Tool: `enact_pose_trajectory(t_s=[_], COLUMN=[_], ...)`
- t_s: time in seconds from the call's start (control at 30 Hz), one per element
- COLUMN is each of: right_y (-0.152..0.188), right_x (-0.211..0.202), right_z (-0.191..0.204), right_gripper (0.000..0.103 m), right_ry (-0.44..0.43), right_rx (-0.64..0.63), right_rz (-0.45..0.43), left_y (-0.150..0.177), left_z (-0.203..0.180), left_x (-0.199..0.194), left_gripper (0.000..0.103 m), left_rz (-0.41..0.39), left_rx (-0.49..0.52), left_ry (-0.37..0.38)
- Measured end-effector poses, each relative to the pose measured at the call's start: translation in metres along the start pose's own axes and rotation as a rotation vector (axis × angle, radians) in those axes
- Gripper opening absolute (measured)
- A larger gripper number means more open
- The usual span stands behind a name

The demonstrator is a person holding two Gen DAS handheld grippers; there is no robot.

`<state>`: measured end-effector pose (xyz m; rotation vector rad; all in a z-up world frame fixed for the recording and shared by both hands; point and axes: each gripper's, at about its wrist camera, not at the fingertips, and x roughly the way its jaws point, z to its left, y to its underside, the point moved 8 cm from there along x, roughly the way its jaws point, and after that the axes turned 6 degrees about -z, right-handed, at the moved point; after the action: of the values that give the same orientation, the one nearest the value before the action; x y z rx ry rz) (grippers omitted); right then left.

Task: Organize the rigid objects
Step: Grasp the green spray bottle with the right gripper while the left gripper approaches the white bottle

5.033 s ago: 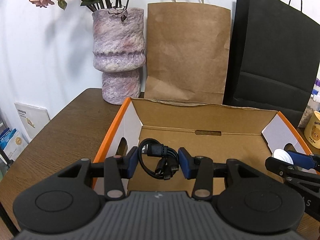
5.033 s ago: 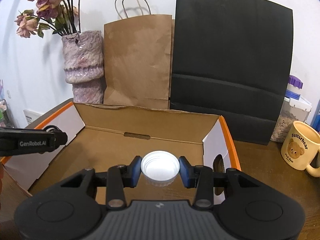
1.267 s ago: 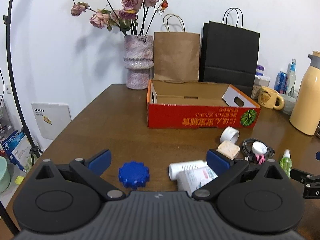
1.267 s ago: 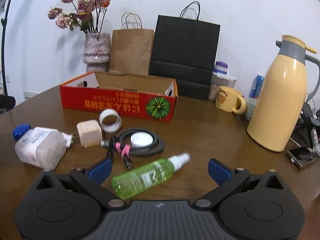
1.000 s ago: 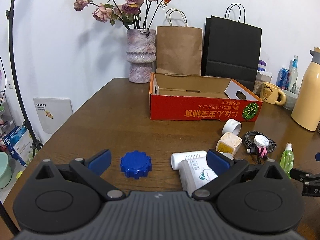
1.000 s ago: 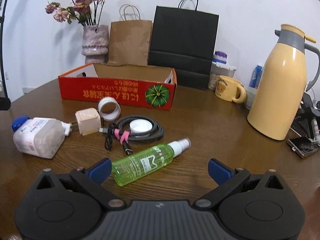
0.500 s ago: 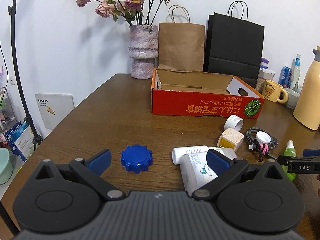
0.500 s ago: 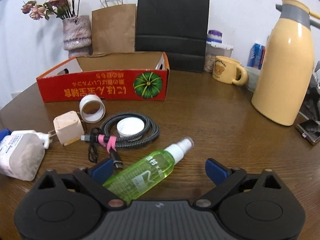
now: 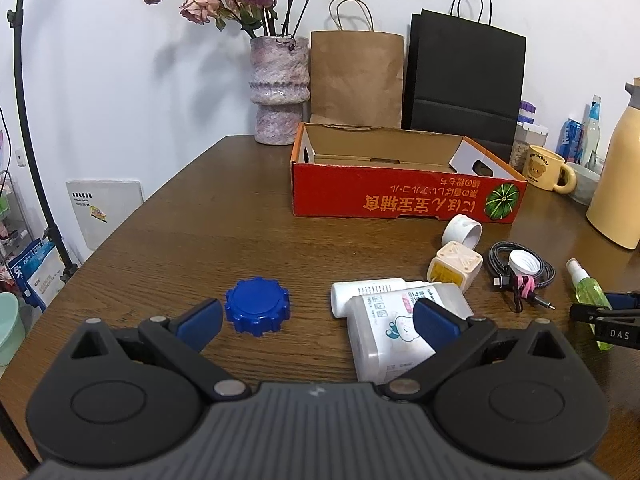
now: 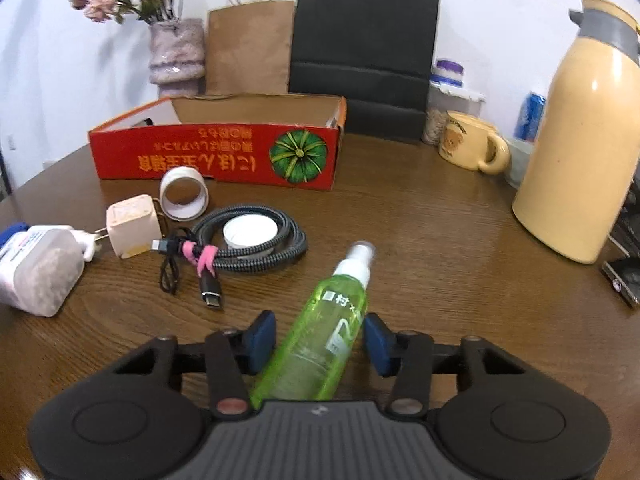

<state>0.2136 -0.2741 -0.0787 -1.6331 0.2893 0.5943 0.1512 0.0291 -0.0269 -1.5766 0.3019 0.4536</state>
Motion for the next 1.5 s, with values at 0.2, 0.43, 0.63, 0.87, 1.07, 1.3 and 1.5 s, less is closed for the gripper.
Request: enact_pose_trajectory(t_s=[0.2,0.43,0.63,0.87,1.07,1.3,1.5], right_y=[-0.001,0.000,-0.005,-0.008,-0.010,-0.010,-0.010], right_x=[0.000,-0.003,-0.013,-0.023,-0.028,-0.030,-0.030], right_z=[-0.002,-0.006,-0.008,0.003,0.008,0.010,0.008], right_gripper=[0.034,0.031,0.031,0.031,0.031,0.031,0.031], right_ry=[-0.012,-0.010,0.003,-0.001,0.014,0.020,0.014], right_rx=[-0.031,-0.008,-0.002,-0.034,-0.032,-0.033,-0.025], right_rz=[-0.031,-0.052,-0.117,-0.167,-0.194,-0.203,-0.204], left_y=[0.000,0.005,0.010,0.012,0.012,0.017,0.021], left_z=[-0.003,-0.013,-0.022,-0.035,-0.054,-0.071,-0.063], left_x=[0.003,0.008,0.011,0.013,0.022,0.036,0.046], left_gripper=[0.103,0.103,0.103,0.103,0.103,0.103,0.103], left_rz=[0.006,0.023,0.039,0.037,0.049,0.036,0.025], left_rx=[-0.011,0.000,0.002,0.014,0.017,0.051,0.019], left_ry=[-0.006,0.002,0.018,0.049,0.076,-0.010,-0.062])
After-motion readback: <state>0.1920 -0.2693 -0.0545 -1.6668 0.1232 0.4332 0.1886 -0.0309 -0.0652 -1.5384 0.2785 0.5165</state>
